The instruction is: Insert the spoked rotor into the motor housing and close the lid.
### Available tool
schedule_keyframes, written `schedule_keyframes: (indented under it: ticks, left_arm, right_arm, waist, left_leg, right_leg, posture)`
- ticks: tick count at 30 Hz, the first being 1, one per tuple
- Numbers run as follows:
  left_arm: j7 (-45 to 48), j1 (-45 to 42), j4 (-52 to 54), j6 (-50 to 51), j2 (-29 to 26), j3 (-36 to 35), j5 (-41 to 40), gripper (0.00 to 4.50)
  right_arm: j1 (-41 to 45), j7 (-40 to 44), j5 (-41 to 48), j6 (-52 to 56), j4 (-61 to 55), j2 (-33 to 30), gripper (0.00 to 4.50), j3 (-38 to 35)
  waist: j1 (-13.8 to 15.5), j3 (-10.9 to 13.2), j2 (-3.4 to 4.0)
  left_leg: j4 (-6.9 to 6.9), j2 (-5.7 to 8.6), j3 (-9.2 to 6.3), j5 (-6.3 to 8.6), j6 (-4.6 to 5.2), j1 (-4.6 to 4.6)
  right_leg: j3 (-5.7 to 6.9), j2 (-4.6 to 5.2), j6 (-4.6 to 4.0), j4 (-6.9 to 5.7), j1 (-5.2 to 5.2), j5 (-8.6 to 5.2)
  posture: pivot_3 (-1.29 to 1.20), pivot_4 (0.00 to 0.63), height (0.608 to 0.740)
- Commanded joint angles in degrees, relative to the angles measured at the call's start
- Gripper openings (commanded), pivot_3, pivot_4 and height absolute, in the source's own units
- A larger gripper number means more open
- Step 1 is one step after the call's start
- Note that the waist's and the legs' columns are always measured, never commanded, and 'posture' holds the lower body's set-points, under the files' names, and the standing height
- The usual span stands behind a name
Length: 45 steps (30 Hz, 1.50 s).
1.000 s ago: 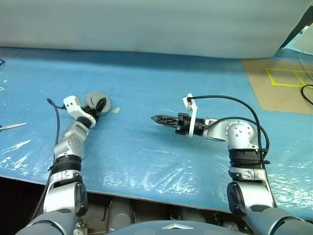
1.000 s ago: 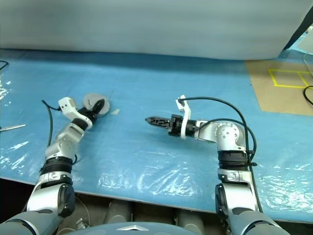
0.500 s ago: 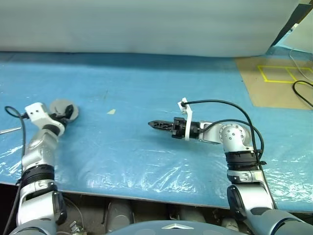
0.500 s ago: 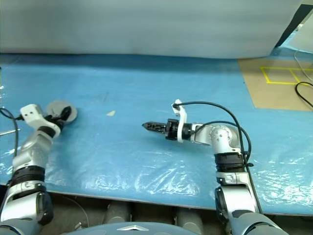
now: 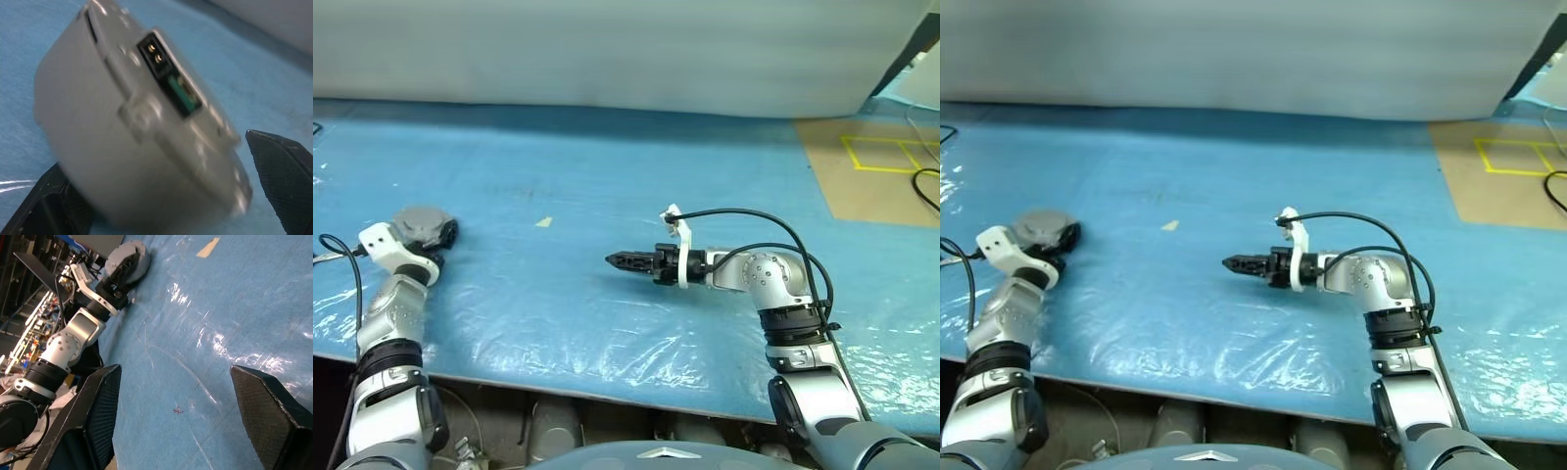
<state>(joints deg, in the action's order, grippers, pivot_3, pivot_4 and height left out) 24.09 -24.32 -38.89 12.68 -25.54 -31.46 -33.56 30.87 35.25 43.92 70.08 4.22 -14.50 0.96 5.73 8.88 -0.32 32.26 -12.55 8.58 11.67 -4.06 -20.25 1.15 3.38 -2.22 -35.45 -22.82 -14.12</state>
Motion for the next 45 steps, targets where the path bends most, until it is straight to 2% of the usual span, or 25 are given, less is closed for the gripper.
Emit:
schedule_keyframes:
  ticks: [1, 5, 8, 13, 18, 25, 30, 37, 45]
  left_arm:
    - [1.35, -0.65, 1.36, 8.7, 3.82, -0.08, -4.82, 4.49]
    - [3.51, -1.8, 3.83, 16.48, 6.09, -4.15, -13.15, 4.49]
    - [6.94, 0.99, 8.63, 24.94, 6.48, -4.55, -18.62, 4.49]
    - [9.18, 8.04, 15.51, 36.96, 4.43, 0.35, -19.79, 4.49]
    - [11.1, 16.7, 28.28, 45.6, 4.57, 6.03, -22.42, 4.49]
    - [14.4, 19.64, 46.93, 43.8, 4.73, 10.01, -25.96, 4.49]
    - [14.62, 15.98, 55.76, 42.89, 1.79, 13.62, -25.99, 4.49]
    - [18.85, 12.26, 55.98, 38.3, -2.36, 19.61, -20.02, 4.49]
    - [24.92, 10.67, 51.65, 33.68, -5.74, 25.46, -13.52, 4.49]
  right_arm:
    - [-0.18, 1.11, -0.09, -0.34, -2.15, -1.11, 3.71, 0.2]
    - [-0.82, 1.22, -0.52, 0.23, -3.32, -2.19, 3.71, 0.81]
    - [-1.19, 1.27, -0.66, 0.73, -4.12, -2.98, 3.71, 0.71]
    - [-1.24, 0.98, -1.0, 1.1, -4.56, -4.05, 3.71, 0.58]
    - [-0.7, 0.67, -1.61, 0.6, -3.7, -3.58, 3.71, 0.92]
    - [0.16, 2.99, -1.46, -3.2, -4.62, -3.55, 3.71, -0.47]
    - [0.68, 7.72, -3.52, -10.47, -7.36, -8.46, 3.71, -0.44]
    - [-3.01, 10.82, -7.92, -19.37, -11.75, -14.33, 3.71, -0.07]
    - [-5.81, 8.53, -8.95, -21.7, -14.44, -15.8, 3.71, -3.43]
  waist:
    - [0.44, 0.01, 0.06]
    - [1.19, 0.02, 0.07]
    - [1.19, 0.04, 0.05]
    - [0.35, 0.03, 0.05]
    - [-0.21, -0.02, 0.13]
    - [-0.21, 0.12, -0.1]
    - [-0.15, 0.16, -0.13]
    - [-0.51, 0.16, -0.13]
    - [-0.42, 0.16, -0.13]
  left_leg:
    - [0.0, 0.04, 0.0, 0.0, 0.0, 0.01]
    - [0.01, 0.29, 0.0, -0.03, 0.05, 0.04]
    - [0.01, 0.47, 0.0, -0.03, 0.06, 0.02]
    - [-0.23, 0.55, -0.01, -0.03, 0.06, -0.01]
    - [-0.65, 0.61, -0.01, -0.04, 0.07, 0.02]
    - [-0.85, 0.54, -0.01, -0.05, 0.09, -0.02]
    - [-0.78, 0.42, 0.0, -0.07, 0.12, -0.07]
    - [-0.75, 0.15, 0.0, -0.06, 0.1, -0.08]
    - [-0.6, 0.08, 0.02, -0.05, 0.08, -0.08]
  right_leg:
    - [0.0, 0.04, -0.12, 0.0, 0.02, -0.07]
    - [-0.01, 0.29, -0.12, 0.02, 0.16, -0.11]
    - [-0.01, 0.47, -0.1, 0.04, 0.14, -0.11]
    - [0.03, 0.52, 0.09, 0.29, 0.1, -0.02]
    - [0.1, 0.52, 0.19, 0.67, 0.16, 0.01]
    - [0.16, 0.47, 0.22, 0.73, 0.08, -0.01]
    - [0.16, 0.35, 0.23, 0.7, 0.04, -0.01]
    - [0.06, -0.04, 0.24, 0.71, -0.01, 0.0]
    - [0.03, -0.09, 0.24, 0.62, -0.03, 0.01]
  posture:
    - [0.0, 0.15, 0.74]
    - [0.0, 0.15, 0.74]
    - [0.0, 0.15, 0.74]
    - [0.0, 0.15, 0.74]
    - [0.0, 0.15, 0.74]
    - [0.0, 0.15, 0.74]
    - [0.0, 0.15, 0.74]
    - [0.0, 0.15, 0.74]
    - [0.0, 0.15, 0.74]
